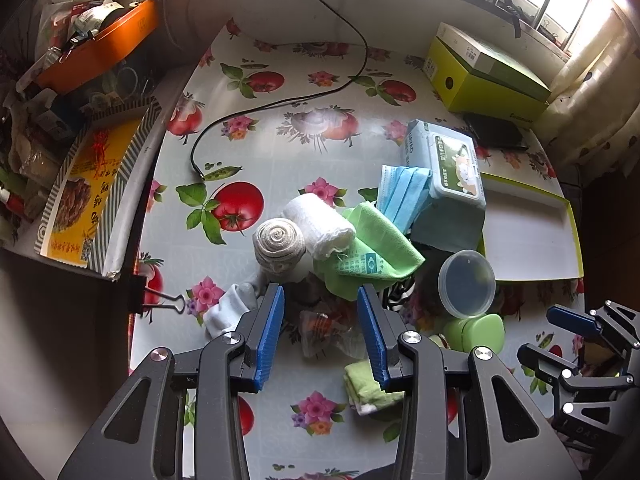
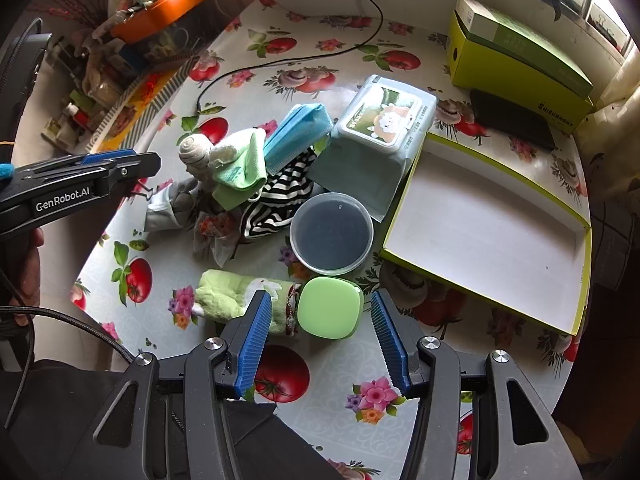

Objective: Organize soft objects

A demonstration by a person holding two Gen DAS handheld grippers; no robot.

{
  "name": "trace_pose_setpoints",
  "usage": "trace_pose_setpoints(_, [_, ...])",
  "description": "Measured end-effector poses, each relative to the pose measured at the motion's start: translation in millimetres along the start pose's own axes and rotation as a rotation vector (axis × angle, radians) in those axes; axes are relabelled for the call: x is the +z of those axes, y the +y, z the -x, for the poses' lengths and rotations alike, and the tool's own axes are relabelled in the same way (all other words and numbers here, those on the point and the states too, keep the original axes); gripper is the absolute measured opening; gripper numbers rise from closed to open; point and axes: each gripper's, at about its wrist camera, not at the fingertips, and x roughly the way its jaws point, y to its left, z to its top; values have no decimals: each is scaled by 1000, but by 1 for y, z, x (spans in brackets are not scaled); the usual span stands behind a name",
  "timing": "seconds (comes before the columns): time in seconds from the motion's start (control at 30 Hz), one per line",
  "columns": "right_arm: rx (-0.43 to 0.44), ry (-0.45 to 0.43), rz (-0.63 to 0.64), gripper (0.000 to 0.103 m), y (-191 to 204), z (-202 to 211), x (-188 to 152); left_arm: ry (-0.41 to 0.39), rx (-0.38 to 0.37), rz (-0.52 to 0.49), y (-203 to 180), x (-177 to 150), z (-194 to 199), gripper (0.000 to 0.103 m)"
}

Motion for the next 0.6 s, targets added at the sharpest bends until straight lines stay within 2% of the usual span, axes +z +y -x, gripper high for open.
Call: trace_pose_setpoints(0.6, [5, -8, -10, 52, 0, -3, 6, 46, -25, 6, 3, 2, -12, 40])
